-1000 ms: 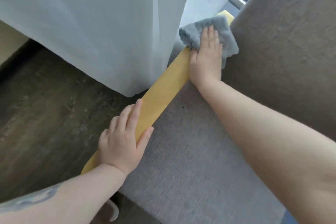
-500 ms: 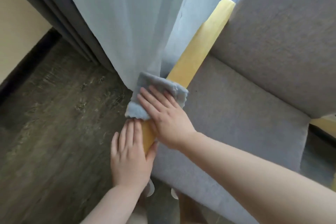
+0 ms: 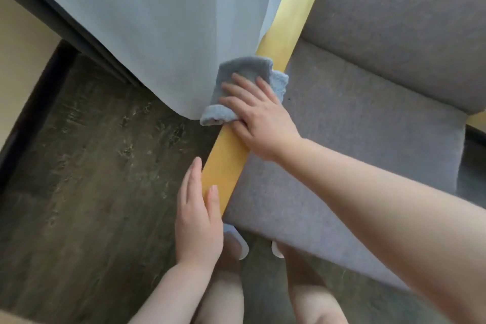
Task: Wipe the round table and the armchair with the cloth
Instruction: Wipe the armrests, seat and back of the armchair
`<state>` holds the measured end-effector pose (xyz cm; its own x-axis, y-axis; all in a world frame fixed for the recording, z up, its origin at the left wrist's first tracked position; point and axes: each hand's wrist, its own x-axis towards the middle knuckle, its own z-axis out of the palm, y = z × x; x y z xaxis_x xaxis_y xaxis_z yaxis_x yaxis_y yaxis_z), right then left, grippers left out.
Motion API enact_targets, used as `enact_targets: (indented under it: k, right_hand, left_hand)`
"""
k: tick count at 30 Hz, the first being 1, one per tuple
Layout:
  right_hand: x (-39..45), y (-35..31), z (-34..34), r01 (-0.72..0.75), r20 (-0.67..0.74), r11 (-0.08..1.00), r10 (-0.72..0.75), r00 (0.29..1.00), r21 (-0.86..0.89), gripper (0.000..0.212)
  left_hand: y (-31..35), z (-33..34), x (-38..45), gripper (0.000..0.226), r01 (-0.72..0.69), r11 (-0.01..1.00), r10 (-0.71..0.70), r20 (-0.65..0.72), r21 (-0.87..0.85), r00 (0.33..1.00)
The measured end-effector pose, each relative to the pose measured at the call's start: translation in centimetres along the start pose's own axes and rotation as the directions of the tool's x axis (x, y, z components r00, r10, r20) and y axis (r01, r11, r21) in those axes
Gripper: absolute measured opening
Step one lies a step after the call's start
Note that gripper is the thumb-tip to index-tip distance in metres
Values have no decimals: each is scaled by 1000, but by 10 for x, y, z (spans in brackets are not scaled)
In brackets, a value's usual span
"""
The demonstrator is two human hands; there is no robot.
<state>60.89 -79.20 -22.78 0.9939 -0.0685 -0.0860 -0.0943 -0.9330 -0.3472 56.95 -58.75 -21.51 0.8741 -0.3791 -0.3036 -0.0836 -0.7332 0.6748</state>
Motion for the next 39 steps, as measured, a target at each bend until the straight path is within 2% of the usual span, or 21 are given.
enact_targets:
  k: [1,3,5,6,8,9,11,13,15,17,18,19,21,22,24,25,27,31,33,35,39]
  right_hand:
    - [5,-1,-3,-6,-11,1000,5,1000,-26,39]
    - [12,-24,-5,200,103,977,-192,976,-74,37]
    - [15,-48,-10,436,406,897,-372,835,-76,38]
    - [18,-47,-14,490,493,868,-395,775,-74,38]
    - [31,-22,-24,475,503,877,-381,776,-68,40]
    - [37,-4,-31,397,444,914,-321,836,-86,42]
    - [41,20,-36,123,199,989,-104,974,-88,46]
    - [20,-3,-17,32,59,995,-27,998,-95,37]
    - [-22,-53,11,197,67,980,-199,978,29,28]
    - [-49,-66,21,351,104,933,-358,928,81,28]
    - [-47,-55,22,362,81,929,-367,927,73,32]
    - [-42,-41,25,292,4,955,-293,956,51,37]
    - [-27,-30,29,-50,-185,989,76,980,140,41]
    - [-23,-41,30,-246,-253,931,315,915,270,45]
    - [-25,-90,40,-464,-228,645,700,677,607,60]
    - [-33,-120,42,-493,-156,482,811,563,724,65]
    - [-53,-169,47,-460,-24,262,887,462,848,73]
    - [-68,-165,59,-377,86,144,842,533,915,70]
    - [-58,-137,56,-260,269,-159,839,473,953,53]
    - [-59,-143,50,-229,391,-322,821,416,919,51]
    - [-84,-182,42,-224,450,-391,780,434,893,60]
  left_hand:
    - [0,-3,-3,47,44,998,-44,1,-54,999]
    - [0,-4,-9,45,129,986,-130,0,-109,992]
    - [-1,-5,-14,47,207,970,-209,-4,-126,978]
    - [-1,-7,-14,48,237,962,-241,-13,-135,970]
    - [1,-10,-12,45,255,951,-264,-27,-176,964]
    - [1,-11,-12,44,253,948,-262,-24,-192,965]
    - [1,-11,-12,43,236,950,-245,-14,-205,970]
    - [-1,-12,-12,39,226,947,-236,-19,-228,971]
    - [-5,-13,-13,29,277,911,-308,-56,-307,950]
    - [-5,-16,-15,28,344,798,-432,-71,-494,899]
    - [-3,-19,-17,29,365,723,-470,-31,-587,882]
    - [0,-22,-19,29,382,665,-482,22,-642,876]
    - [7,-26,-19,27,422,626,-461,126,-656,878]
    - [9,-26,-19,28,434,632,-439,164,-642,883]
    - [9,-26,-13,37,401,672,-348,211,-623,913]
    - [9,-27,-8,49,372,694,-283,243,-616,928]
    - [7,-33,7,71,337,734,-149,344,-589,927]
    - [11,-45,39,66,278,855,3,539,-438,842]
    - [16,-44,48,64,213,913,27,572,-349,820]
    - [21,-37,52,55,72,969,76,562,-237,824]
    - [20,-21,64,53,-333,943,292,515,-13,806]
